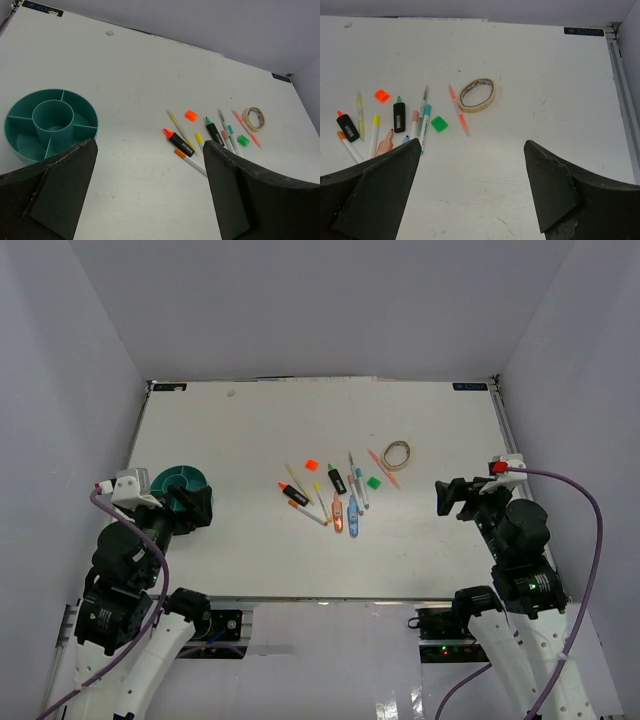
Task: Sort the stationery into containers
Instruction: Pick up the stationery from the center of the board.
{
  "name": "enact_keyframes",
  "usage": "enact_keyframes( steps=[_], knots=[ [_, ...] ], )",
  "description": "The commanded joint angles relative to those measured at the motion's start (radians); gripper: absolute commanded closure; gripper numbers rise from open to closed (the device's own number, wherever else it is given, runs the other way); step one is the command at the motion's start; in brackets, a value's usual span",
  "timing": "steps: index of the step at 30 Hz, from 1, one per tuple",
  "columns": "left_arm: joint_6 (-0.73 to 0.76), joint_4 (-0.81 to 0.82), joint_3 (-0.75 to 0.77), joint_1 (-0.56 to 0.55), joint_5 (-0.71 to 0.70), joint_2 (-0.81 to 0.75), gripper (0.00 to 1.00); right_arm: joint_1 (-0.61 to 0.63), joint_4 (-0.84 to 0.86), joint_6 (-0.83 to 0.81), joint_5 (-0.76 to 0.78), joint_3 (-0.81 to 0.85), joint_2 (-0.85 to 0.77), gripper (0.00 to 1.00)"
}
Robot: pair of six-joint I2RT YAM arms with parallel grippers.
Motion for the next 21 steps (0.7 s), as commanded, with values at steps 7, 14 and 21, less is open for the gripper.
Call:
enact_keyframes(
  steps=[7, 14, 21],
  knots=[
    [0.042, 0.153, -0.02, -0.002, 0.091, 0.176, 0.02, 0.008, -0.066, 0.087, -0.036, 0.15, 0.379, 0.1],
    [0.052, 0.304, -0.034, -0.002, 0.16, 0.395, 0.02, 0.006, -0.227, 0.144, -0.033, 0.455, 0.879, 0.1],
    [0.048, 0.432, -0.098, -0.002, 0.232, 0.524, 0.02, 0.006, -0.192, 0.267, 0.005, 0.591, 1.208, 0.14]
  ],
)
